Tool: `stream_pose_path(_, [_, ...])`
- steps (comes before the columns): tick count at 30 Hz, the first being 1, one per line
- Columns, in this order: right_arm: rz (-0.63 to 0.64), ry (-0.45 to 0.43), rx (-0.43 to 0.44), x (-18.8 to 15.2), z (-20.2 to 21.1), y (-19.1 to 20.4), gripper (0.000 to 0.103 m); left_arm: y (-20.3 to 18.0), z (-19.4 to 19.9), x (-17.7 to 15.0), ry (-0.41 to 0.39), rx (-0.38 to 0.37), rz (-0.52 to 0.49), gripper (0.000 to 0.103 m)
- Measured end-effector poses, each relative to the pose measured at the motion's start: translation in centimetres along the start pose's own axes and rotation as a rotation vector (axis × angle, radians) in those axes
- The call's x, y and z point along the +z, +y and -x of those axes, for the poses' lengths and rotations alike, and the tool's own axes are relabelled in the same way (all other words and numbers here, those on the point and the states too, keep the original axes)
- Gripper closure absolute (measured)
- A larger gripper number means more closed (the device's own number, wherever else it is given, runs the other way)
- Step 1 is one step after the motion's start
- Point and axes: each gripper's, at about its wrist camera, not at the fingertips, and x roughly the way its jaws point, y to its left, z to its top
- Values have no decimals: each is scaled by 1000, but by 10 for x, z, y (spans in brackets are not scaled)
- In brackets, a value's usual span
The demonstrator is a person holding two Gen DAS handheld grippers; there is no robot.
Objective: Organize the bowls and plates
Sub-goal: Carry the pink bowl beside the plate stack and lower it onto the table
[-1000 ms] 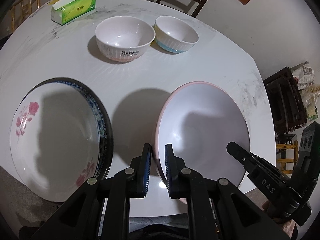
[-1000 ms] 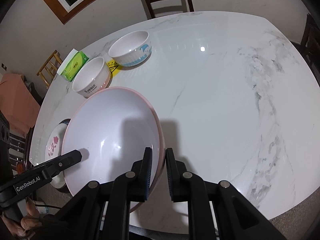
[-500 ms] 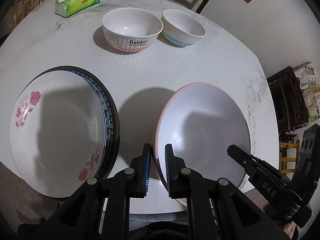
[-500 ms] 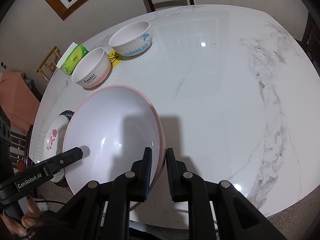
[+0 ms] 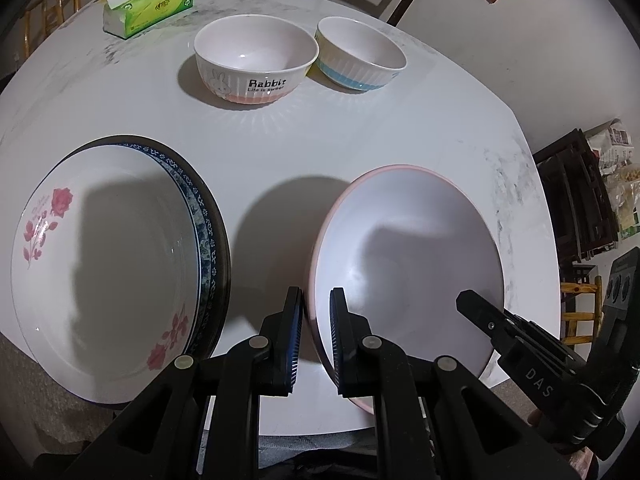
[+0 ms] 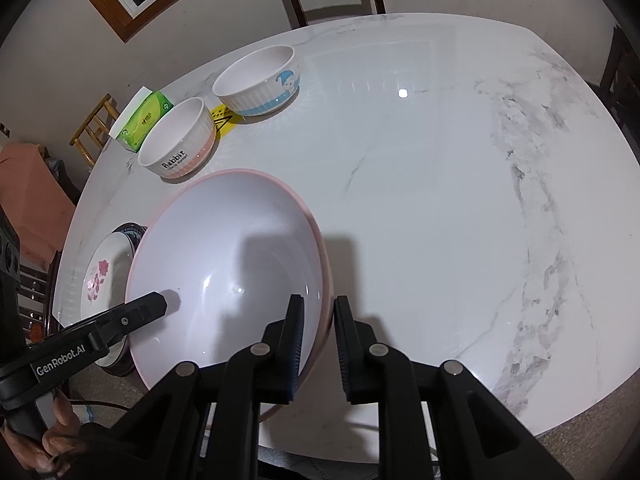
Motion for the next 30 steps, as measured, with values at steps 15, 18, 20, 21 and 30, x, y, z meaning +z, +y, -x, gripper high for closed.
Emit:
stream_pose_path(15, [5,-10,8,3,3,-1,80,4,2,3,-9,-30,9,90])
stream_pose_path(18, [4,-20,8,5,6,0,77,7,5,4,-16,-27,13,88])
stream_pose_path(20, [11,-29,-3,6,8,1,75,8,6,4,-23,-26,13,88])
stream_pose_path(21, [9,-34,-6,6,9,1,74,9,7,4,-25,-23,15,88])
stream_pose_path(30, [29,-95,-65,15,21,1,73,16,23,6,-100,34,9,72])
